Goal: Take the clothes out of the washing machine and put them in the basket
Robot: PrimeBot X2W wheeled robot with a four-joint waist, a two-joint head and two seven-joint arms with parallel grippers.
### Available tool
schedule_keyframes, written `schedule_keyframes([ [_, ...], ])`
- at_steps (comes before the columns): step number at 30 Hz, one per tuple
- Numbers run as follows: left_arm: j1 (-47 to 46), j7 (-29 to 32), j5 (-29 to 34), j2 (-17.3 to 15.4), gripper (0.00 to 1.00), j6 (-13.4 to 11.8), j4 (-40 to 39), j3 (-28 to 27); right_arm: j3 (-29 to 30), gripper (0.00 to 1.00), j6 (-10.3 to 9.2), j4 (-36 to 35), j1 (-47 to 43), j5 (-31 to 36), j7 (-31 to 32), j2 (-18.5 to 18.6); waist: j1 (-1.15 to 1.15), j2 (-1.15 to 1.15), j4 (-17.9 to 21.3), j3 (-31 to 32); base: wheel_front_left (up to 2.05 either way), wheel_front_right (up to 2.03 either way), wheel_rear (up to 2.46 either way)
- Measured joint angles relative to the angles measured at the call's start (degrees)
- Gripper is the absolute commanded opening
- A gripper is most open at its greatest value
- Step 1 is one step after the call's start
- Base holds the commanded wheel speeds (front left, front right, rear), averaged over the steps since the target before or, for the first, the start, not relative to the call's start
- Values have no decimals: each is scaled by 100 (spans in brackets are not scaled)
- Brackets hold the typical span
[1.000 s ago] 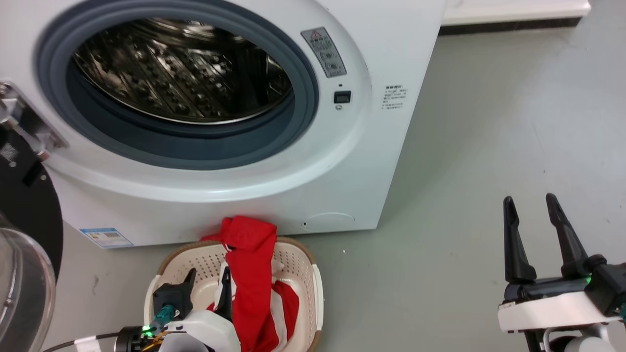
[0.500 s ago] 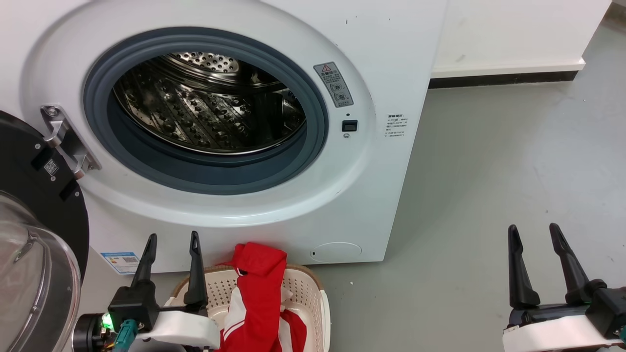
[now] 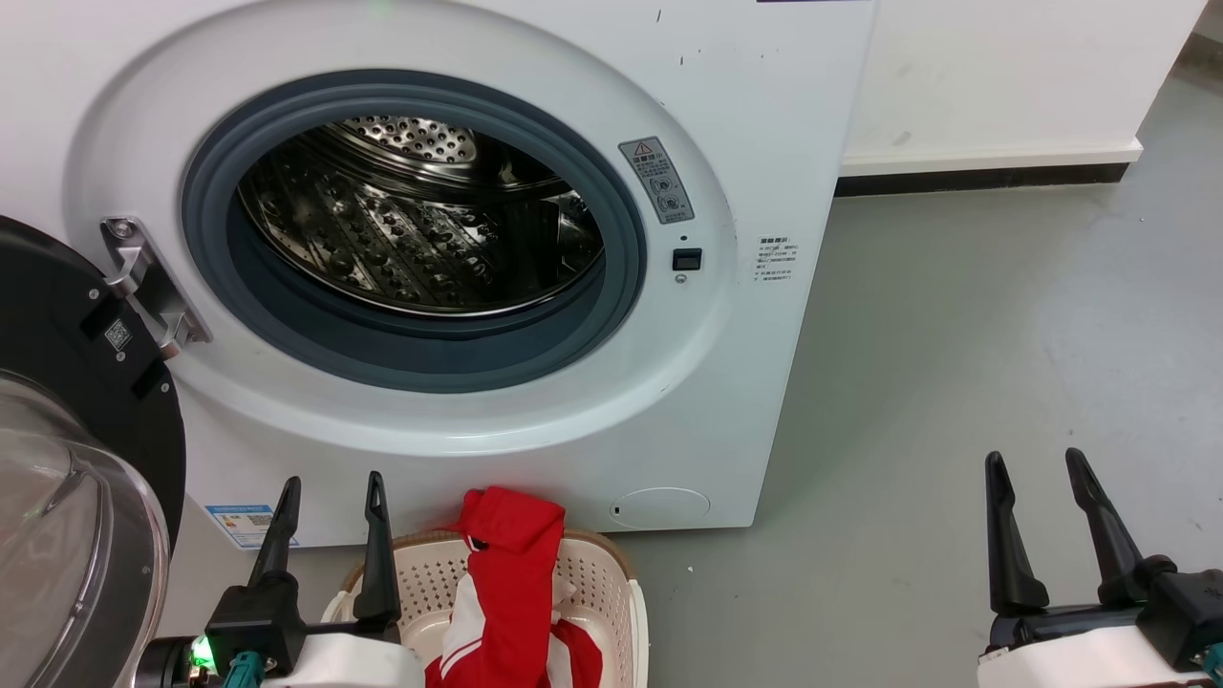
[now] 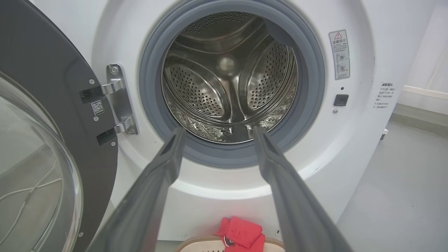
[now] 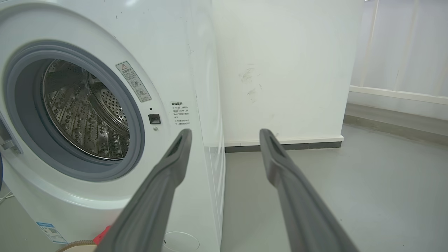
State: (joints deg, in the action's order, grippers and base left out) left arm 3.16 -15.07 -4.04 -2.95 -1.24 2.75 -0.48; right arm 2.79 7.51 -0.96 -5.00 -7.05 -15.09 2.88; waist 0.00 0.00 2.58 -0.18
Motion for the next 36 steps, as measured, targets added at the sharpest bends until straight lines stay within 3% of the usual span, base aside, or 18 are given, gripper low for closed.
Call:
schedule_keyframes([
  [16, 21, 0, -25, 2, 100, -20, 53, 7, -76, 100, 0, 10, -29, 1, 0, 0, -1, 0, 32, 29, 0, 0, 0],
  [17, 21, 1, -25, 3, 0, -21, 79, 8, -79, 0, 0, 38, -30, -1, 1, -1, -1, 0, 33, 28, 0, 0, 0],
  [23, 136, 48, -38, 19, 0, -21, 417, 14, -91, 0, 0, 357, -133, -24, 9, -11, -1, 0, 33, 28, 0, 0, 0],
  [36, 69, 417, -1503, 22, 0, 122, 570, -79, -126, 0, 0, 555, -68, -1529, 282, 41, -1, 0, 2, 25, 0, 0, 0],
])
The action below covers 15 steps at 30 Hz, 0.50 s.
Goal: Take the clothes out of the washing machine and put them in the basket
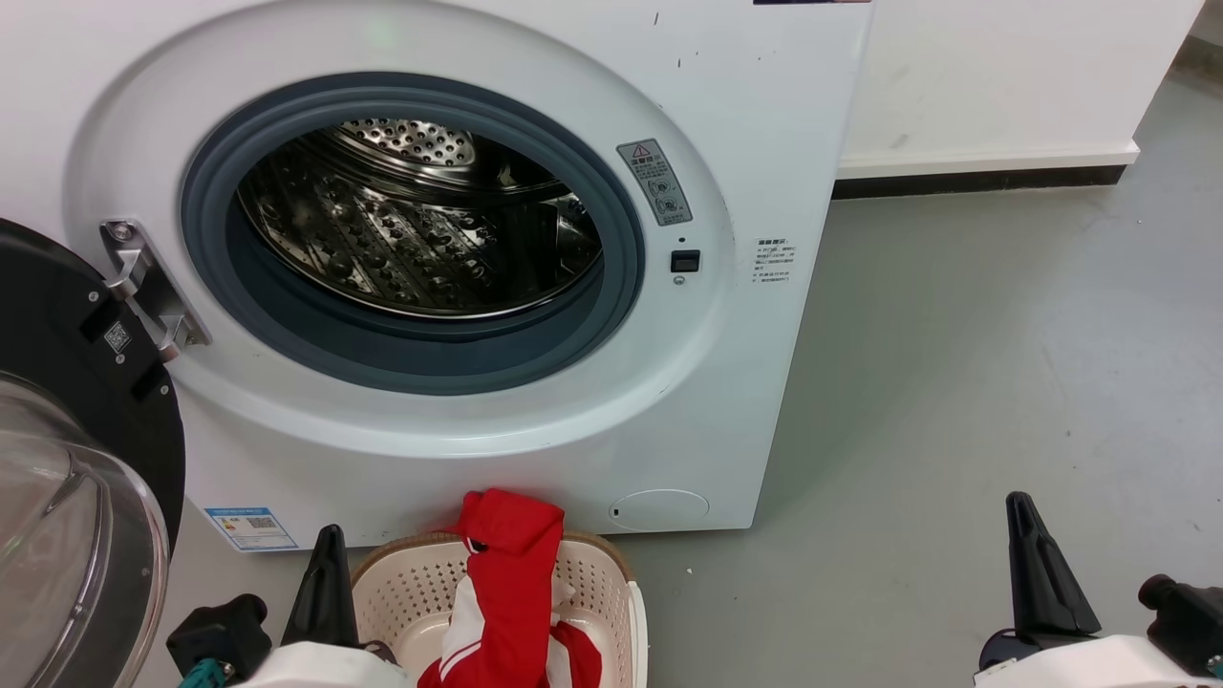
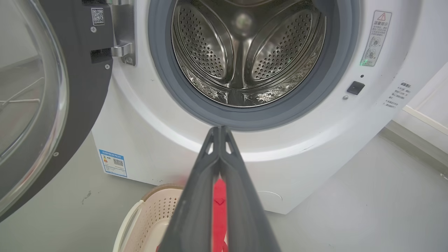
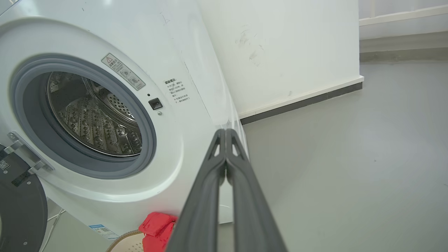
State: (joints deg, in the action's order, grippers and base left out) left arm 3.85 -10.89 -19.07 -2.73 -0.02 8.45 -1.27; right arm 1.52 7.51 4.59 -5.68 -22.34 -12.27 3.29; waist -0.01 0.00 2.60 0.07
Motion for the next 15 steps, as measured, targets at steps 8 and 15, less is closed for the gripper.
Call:
schedule_keyframes([
  [8, -97, 186, -829, -1, 0, 67, 57, -63, -8, 0, 0, 107, 112, -833, 169, 33, 0, 0, -19, -2, 0, 0, 0],
  [15, -201, 348, -1494, -1, 0, 151, 104, -99, -7, 0, 0, 182, 224, -1507, 294, 57, 0, 0, -35, -3, 0, 0, 0],
])
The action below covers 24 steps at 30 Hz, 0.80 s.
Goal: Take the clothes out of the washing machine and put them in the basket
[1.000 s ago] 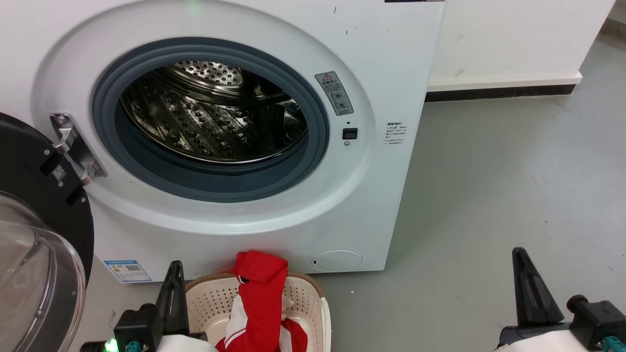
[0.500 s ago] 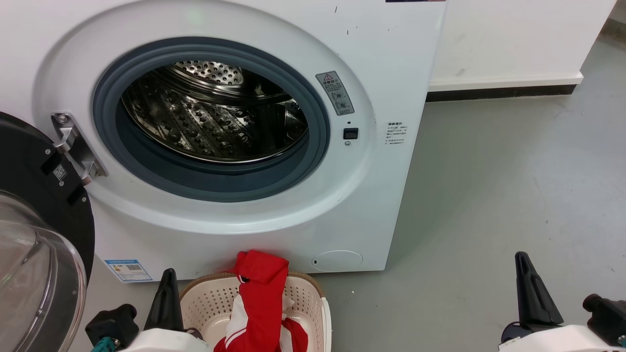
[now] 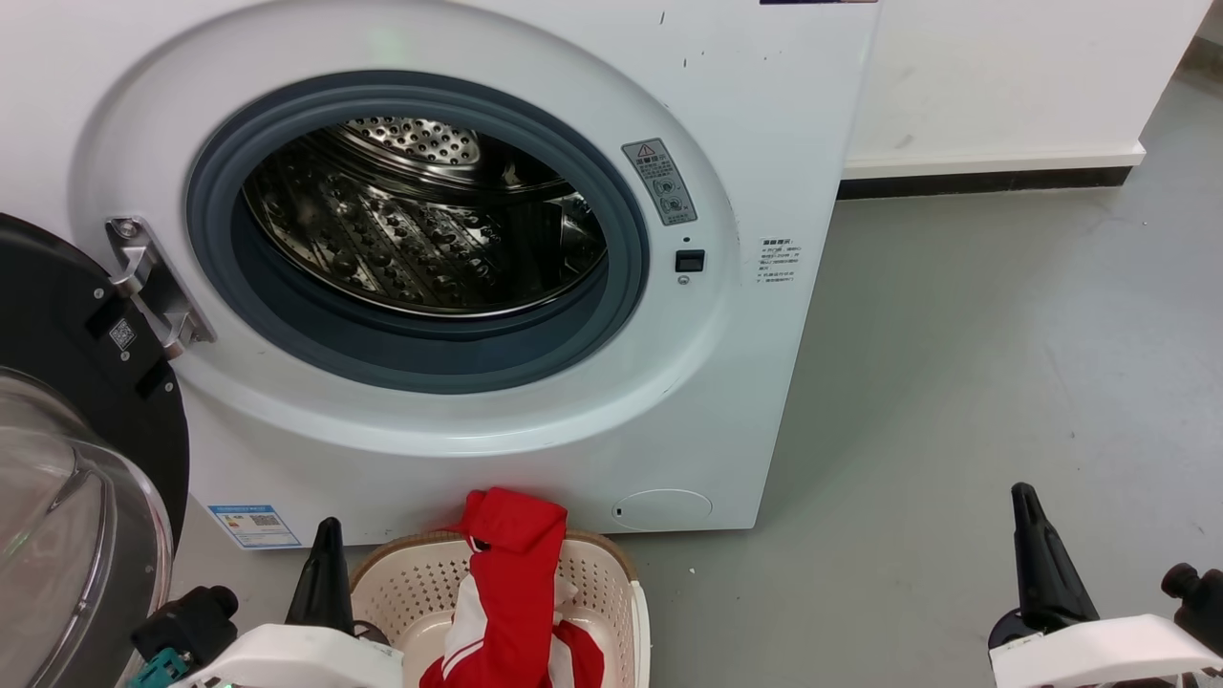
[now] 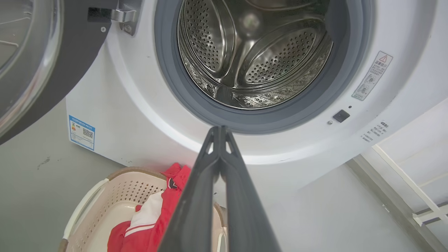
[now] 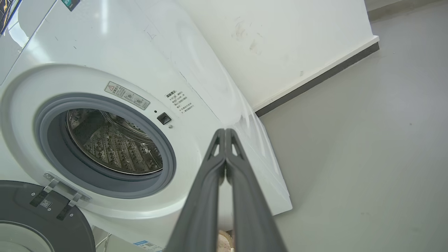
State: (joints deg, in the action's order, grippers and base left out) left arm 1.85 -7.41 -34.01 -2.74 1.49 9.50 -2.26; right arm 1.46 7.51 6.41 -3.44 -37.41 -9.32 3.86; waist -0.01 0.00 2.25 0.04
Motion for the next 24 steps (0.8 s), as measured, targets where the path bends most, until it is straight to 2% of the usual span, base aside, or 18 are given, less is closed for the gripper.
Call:
schedule_keyframes([
  [24, -242, 459, -1931, -1, 0, 197, 157, -148, 42, 0, -1, 252, 311, -1915, 435, 46, 0, 0, -55, -5, 0, 0, 0],
])
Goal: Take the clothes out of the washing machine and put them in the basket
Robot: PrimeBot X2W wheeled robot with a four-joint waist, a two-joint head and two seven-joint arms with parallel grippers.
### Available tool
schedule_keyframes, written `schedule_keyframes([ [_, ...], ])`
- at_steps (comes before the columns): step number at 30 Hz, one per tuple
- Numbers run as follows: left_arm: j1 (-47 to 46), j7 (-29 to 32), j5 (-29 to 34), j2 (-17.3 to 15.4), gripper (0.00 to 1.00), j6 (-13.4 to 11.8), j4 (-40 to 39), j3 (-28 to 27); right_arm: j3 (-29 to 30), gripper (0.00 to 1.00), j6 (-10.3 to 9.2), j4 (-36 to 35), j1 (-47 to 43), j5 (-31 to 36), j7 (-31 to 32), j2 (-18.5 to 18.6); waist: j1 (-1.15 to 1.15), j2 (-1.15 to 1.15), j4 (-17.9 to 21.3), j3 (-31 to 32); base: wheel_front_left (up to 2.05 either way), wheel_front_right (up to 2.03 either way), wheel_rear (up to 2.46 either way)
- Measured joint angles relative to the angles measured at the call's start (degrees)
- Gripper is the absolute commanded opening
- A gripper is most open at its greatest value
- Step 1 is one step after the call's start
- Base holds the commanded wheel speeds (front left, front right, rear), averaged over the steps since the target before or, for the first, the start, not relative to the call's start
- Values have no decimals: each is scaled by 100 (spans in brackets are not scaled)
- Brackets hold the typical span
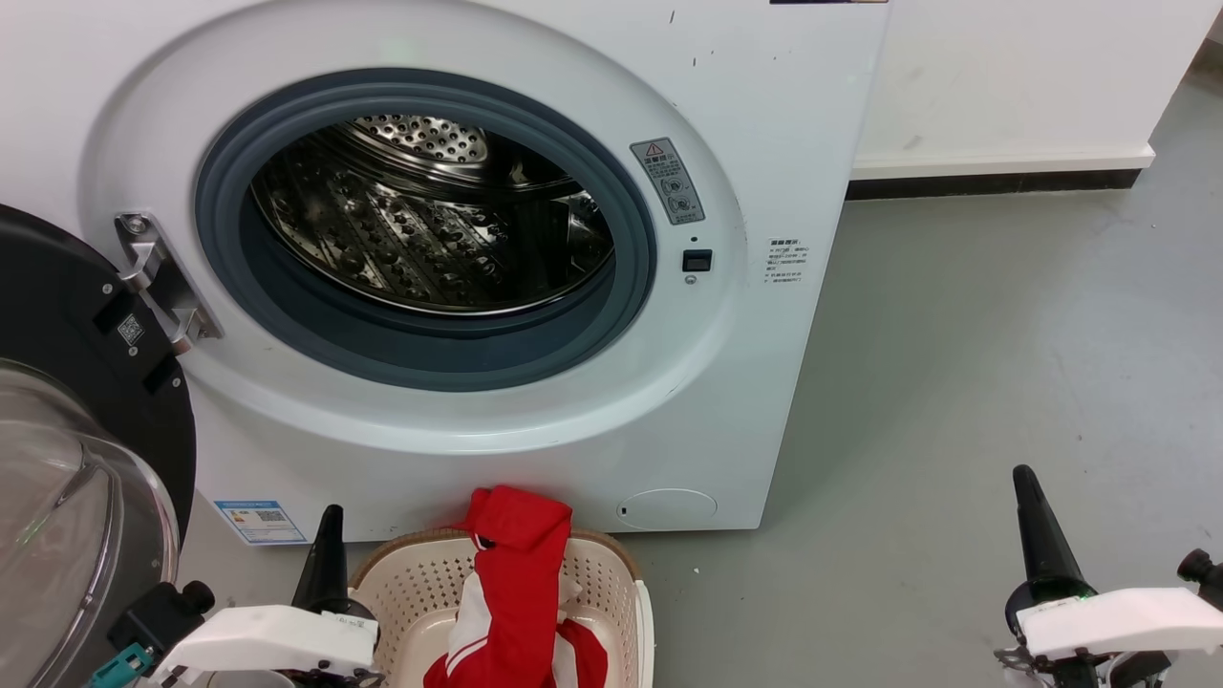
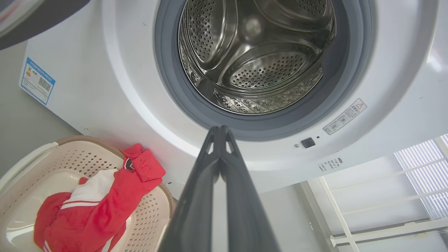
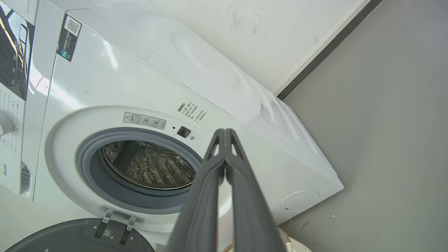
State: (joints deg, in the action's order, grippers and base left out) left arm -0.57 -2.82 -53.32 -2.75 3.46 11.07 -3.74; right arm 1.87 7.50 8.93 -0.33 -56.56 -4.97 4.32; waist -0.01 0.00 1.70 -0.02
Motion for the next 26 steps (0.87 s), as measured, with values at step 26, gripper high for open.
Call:
schedule_keyframes([
  [26, -235, 421, -1758, -1, 0, 163, 135, -119, 97, 0, 0, 222, 260, -1704, 428, 14, 0, 0, -64, -6, 0, 0, 0],
])
